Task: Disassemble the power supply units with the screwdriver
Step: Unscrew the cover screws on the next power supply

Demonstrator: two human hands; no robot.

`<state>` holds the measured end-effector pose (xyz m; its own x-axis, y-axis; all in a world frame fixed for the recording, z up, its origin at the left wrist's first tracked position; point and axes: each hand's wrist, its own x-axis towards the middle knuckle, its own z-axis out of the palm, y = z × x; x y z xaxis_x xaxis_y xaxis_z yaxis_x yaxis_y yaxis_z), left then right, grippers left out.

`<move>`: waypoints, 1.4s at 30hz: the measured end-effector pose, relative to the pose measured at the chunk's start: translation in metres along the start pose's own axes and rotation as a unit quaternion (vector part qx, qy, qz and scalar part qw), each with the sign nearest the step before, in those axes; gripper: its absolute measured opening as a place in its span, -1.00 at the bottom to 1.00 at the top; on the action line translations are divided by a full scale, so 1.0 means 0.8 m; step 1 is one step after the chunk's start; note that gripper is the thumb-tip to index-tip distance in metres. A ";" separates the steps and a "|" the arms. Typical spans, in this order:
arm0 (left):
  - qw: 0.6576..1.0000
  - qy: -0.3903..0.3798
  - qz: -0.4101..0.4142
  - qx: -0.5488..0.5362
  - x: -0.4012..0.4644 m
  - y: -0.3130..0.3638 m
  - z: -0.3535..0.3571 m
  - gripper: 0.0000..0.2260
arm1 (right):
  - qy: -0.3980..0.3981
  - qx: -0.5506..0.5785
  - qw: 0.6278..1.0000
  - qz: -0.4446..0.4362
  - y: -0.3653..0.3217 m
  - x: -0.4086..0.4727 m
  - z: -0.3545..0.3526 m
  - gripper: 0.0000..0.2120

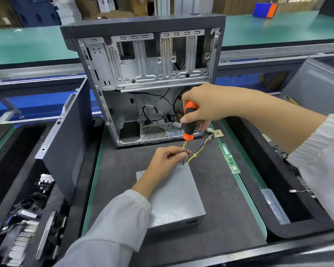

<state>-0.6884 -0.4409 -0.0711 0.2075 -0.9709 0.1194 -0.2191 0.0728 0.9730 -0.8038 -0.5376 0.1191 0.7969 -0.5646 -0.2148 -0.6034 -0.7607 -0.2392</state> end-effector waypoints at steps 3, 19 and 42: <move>1.000 -0.006 0.009 0.016 0.000 0.002 0.000 -0.84 | -0.002 -0.010 1.000 0.005 0.002 0.000 0.000 -0.70; 1.000 -0.013 0.010 0.025 0.001 -0.001 -0.003 -0.84 | 0.000 -0.041 0.999 -0.004 0.001 0.004 0.001 -0.70; 0.999 -0.035 0.011 -0.029 0.017 0.027 -0.006 -0.88 | -0.022 -0.202 0.975 -0.086 -0.016 0.005 -0.001 -0.78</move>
<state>-0.6855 -0.4512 -0.0477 0.1359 -0.9822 0.1298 -0.1674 0.1063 0.9801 -0.7926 -0.5303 0.1219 0.8782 -0.4093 -0.2475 -0.3929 -0.9124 0.1148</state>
